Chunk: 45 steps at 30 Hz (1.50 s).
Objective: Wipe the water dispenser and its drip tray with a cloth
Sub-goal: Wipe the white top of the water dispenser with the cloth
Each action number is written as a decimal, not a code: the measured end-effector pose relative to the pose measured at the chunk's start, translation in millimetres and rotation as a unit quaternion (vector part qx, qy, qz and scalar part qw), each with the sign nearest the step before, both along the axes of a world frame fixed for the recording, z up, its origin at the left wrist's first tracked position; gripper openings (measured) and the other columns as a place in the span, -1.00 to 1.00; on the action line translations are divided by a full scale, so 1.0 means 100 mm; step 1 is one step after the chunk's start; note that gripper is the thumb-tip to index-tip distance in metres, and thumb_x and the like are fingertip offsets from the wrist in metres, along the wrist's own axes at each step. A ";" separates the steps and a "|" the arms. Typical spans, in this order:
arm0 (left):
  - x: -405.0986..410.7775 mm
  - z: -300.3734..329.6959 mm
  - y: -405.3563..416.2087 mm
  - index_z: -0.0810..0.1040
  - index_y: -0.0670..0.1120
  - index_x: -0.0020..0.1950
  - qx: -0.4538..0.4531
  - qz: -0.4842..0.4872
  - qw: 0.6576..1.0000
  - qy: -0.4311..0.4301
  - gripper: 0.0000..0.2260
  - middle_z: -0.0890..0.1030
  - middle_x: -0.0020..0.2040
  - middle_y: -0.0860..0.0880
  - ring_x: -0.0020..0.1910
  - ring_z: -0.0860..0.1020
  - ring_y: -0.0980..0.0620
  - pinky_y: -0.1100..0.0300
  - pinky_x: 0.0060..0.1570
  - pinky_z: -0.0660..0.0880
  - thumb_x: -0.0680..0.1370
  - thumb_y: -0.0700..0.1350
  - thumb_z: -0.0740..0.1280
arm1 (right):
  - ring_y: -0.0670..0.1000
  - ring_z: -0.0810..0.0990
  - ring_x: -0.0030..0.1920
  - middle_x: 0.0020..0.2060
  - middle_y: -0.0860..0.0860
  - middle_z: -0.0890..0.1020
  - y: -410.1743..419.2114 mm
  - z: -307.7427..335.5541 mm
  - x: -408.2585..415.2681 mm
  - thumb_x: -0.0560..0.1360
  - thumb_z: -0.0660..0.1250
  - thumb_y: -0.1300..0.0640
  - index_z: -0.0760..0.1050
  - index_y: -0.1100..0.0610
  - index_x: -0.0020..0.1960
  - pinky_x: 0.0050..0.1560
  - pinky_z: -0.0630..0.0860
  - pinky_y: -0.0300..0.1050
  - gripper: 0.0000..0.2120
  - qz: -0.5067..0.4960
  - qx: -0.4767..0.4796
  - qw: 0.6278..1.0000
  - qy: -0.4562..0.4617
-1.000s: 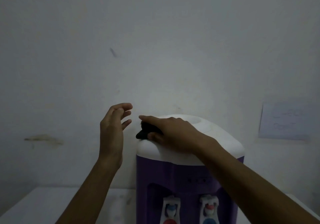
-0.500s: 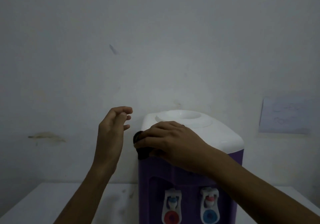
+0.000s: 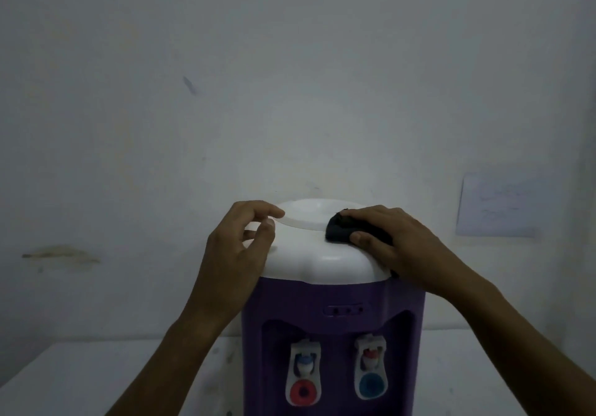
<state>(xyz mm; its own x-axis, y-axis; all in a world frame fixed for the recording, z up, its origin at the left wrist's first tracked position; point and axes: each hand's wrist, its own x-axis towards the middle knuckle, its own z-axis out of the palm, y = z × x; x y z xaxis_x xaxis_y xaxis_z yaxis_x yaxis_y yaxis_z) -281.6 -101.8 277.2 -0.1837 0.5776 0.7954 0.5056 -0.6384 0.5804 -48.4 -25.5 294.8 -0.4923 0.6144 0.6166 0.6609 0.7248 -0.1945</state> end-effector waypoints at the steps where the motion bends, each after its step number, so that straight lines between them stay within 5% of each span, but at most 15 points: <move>1: 0.00 -0.01 0.00 0.52 0.10 0.00 0.001 -0.001 1.000 0.009 -0.82 0.51 0.05 0.27 0.04 0.46 0.40 0.56 -0.19 0.41 0.49 -0.01 0.16 | -0.19 0.37 0.16 0.17 -0.35 0.43 0.02 -0.05 0.08 0.56 0.15 -0.15 0.33 -0.27 0.34 0.22 0.36 -0.10 -0.66 0.001 0.001 1.000 0.014; 9: 0.14 -0.14 0.07 0.50 0.15 -0.02 0.001 -0.001 0.999 0.037 -0.84 0.52 0.00 0.37 0.08 0.47 0.37 0.45 0.00 0.41 0.50 -0.02 0.17 | -0.14 0.36 0.29 0.27 -0.19 0.39 0.00 -0.84 0.27 0.54 0.15 -0.07 0.27 -0.19 0.38 0.28 0.29 -0.32 -0.60 -0.012 0.071 0.945 0.320; 18: 0.27 -0.16 0.10 0.52 0.10 0.02 0.028 0.010 0.996 0.081 -0.84 0.53 0.06 0.23 0.12 0.49 0.25 0.31 0.10 0.43 0.52 -0.06 0.19 | 0.00 0.19 0.46 0.38 -0.07 0.31 -0.20 -1.00 -0.29 0.59 0.16 -0.01 0.26 -0.05 0.40 0.47 0.15 -0.15 -0.61 0.006 0.227 0.953 0.200; 23: 0.24 -0.14 0.15 0.44 0.24 -0.03 0.030 0.027 0.995 0.088 -0.85 0.48 0.03 0.35 0.09 0.43 0.40 0.42 0.01 0.38 0.51 -0.03 0.19 | -0.03 0.25 0.40 0.35 -0.07 0.31 -0.10 -1.06 -0.06 0.60 0.11 -0.07 0.25 -0.08 0.40 0.41 0.20 -0.21 -0.62 -0.009 0.157 0.930 0.333; 27: 0.25 -0.14 0.19 0.46 0.20 -0.01 0.023 0.031 0.995 0.091 -0.86 0.47 0.05 0.34 0.11 0.43 0.38 0.46 0.00 0.35 0.50 -0.02 0.18 | -0.28 0.34 0.26 0.26 -0.18 0.37 0.04 -0.92 0.14 0.60 0.17 0.05 0.24 -0.15 0.40 0.23 0.31 -0.44 -0.61 -0.039 0.066 0.899 0.432; 30: 0.26 -0.14 0.22 0.49 0.12 0.01 0.017 0.035 0.995 0.096 -0.85 0.47 0.05 0.33 0.11 0.43 0.35 0.49 0.03 0.33 0.51 -0.02 0.17 | -0.23 0.41 0.15 0.25 -0.15 0.42 0.15 -0.63 0.29 0.61 0.15 -0.01 0.31 -0.13 0.39 0.15 0.45 -0.28 -0.65 -0.075 -0.038 0.909 0.408; 33: 0.27 -0.14 0.24 0.51 0.09 0.00 0.010 0.036 0.995 0.088 -0.84 0.49 0.06 0.30 0.13 0.44 0.29 0.48 0.05 0.32 0.50 -0.02 0.17 | -0.03 0.47 0.07 0.25 -0.08 0.49 0.32 -0.25 0.42 0.58 0.16 -0.06 0.37 -0.13 0.36 -0.27 0.43 -0.28 -0.65 -0.110 -0.147 0.934 0.306; 39: 0.26 -0.13 0.25 0.50 0.18 -0.04 -0.023 0.020 0.999 0.036 -0.85 0.50 0.05 0.34 0.14 0.42 0.34 0.43 0.06 0.32 0.48 0.03 0.16 | 0.05 0.41 0.30 0.36 -0.02 0.44 0.74 0.15 0.36 0.58 0.17 -0.04 0.36 -0.06 0.40 0.15 0.29 -0.15 -0.61 -0.120 -0.220 0.957 0.144; 45: 0.27 -0.13 0.25 0.48 0.22 -0.04 -0.048 0.020 0.998 0.045 -0.85 0.46 0.05 0.39 0.12 0.40 0.36 0.42 0.02 0.32 0.47 0.06 0.16 | 0.07 0.41 0.30 0.33 -0.02 0.46 0.81 0.21 0.25 0.60 0.13 -0.05 0.37 -0.07 0.38 0.12 0.27 -0.13 -0.63 -0.140 -0.190 0.968 0.086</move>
